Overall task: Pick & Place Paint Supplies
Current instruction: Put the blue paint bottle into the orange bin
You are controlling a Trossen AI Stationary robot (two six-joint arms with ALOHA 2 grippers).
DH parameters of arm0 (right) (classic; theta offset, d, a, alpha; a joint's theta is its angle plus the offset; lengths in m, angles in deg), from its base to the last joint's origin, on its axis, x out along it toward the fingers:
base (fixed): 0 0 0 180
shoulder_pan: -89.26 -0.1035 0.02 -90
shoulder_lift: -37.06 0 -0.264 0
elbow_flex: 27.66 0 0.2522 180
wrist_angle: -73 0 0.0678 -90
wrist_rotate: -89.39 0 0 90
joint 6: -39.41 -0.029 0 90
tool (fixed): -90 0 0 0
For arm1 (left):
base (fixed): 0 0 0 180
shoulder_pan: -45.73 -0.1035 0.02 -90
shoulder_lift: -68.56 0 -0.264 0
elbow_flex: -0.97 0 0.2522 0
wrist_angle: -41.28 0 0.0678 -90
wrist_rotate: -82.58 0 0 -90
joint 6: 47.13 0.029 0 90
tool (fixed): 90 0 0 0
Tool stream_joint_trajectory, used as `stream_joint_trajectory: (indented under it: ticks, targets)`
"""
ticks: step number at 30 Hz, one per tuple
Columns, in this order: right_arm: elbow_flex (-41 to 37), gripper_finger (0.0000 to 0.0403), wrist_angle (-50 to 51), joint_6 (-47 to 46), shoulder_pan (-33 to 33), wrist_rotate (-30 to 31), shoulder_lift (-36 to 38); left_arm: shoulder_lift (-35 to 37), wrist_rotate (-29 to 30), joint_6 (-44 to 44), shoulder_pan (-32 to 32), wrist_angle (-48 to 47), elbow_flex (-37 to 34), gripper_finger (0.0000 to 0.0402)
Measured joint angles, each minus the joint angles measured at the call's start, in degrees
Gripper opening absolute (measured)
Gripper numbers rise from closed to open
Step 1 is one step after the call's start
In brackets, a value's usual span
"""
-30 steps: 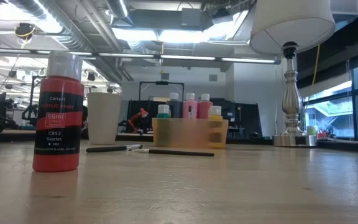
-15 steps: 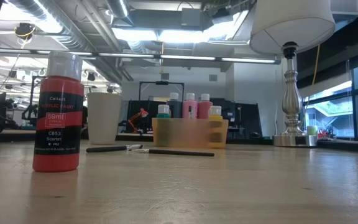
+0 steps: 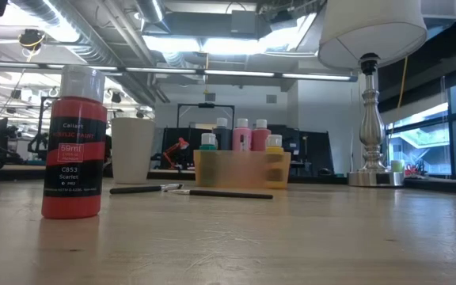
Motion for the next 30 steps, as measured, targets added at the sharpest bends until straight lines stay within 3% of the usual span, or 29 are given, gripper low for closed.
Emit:
stream_joint_trajectory:
  ticks: [12,30]
  targets:
    - [0.0,0.0208,0.0,0.0,0.0,0.0,0.0,0.0,-0.3,1.0,-0.1,4.8,-3.0,0.0169]
    - [0.0,0.0208,0.0,0.2,0.5,0.0,0.0,0.0,0.0,1.5,-0.2,4.2,-3.3,0.0168]
